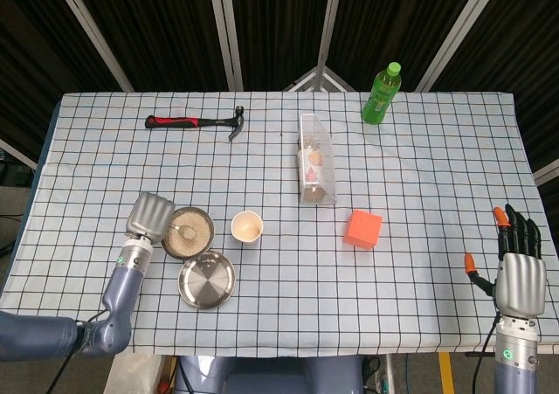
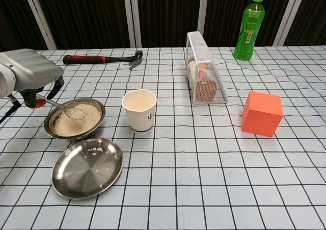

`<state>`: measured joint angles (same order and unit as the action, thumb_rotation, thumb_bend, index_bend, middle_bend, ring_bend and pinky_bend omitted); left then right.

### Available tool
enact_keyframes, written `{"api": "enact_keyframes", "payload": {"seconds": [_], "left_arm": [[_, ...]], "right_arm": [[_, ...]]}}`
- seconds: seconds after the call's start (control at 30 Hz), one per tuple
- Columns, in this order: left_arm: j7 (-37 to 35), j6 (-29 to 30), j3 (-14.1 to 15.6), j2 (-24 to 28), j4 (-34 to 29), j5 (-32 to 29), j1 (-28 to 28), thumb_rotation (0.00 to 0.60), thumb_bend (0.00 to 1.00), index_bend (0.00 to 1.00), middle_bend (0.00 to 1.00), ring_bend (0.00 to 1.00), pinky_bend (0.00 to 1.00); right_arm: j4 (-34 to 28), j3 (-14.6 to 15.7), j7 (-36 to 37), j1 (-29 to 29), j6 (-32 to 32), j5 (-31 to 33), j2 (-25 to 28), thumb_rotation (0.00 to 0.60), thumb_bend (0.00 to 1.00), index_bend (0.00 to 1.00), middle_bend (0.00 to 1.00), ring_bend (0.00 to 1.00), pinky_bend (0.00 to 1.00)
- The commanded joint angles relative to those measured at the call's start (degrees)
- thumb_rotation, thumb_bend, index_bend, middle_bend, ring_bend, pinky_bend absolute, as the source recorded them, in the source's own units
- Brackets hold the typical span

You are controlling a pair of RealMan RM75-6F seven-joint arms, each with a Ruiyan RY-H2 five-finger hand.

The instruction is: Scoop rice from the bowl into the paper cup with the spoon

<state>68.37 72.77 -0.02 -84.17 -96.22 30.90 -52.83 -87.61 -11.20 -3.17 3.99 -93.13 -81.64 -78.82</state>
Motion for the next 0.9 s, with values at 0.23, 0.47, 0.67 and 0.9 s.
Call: {"api": "enact_keyframes", "payload": {"seconds": [0.23, 0.47, 0.67, 0.9], "left_arm": [[-3.54, 0.86, 0.29, 1.2, -0.99, 2.72, 2.24, 0.6, 0.5, 0.54, 1.0, 1.0, 1.0], [-4.44, 1.37, -0.26, 1.54, -1.26, 3.79, 2.93, 0.6, 0.5, 0.54, 1.0, 1.0, 1.0], [-4.13, 1.47, -1.36, 1.43, -1.85, 3.74, 2.69, 0.6, 0.5, 0.54, 1.0, 1.0, 1.0], [-2.99, 1.68, -3.39, 1.1, -3.41, 3.06, 1.55, 0.6, 0.5, 0.54, 1.0, 1.0, 1.0]], "right_arm": [[-0.08, -0.01, -0.08, 0.1, 0.18, 0.0, 0.04, 0.6, 0.38, 0.0, 0.0, 0.0, 0.0], [-0.06, -0.03, -0.06, 0.11, 0.23, 0.03, 0.06, 0.6, 0.38, 0.0, 0.0, 0.0, 0.0], [-0.04, -0.02, 0.01, 0.08, 0.21, 0.04, 0.09, 0.6, 0.38, 0.0, 0.0, 0.0, 0.0], [0.01, -0.02, 0.08, 0.07, 0.16, -0.02, 0.1, 0.6, 0.38, 0.0, 0.0, 0.0, 0.0]]}}
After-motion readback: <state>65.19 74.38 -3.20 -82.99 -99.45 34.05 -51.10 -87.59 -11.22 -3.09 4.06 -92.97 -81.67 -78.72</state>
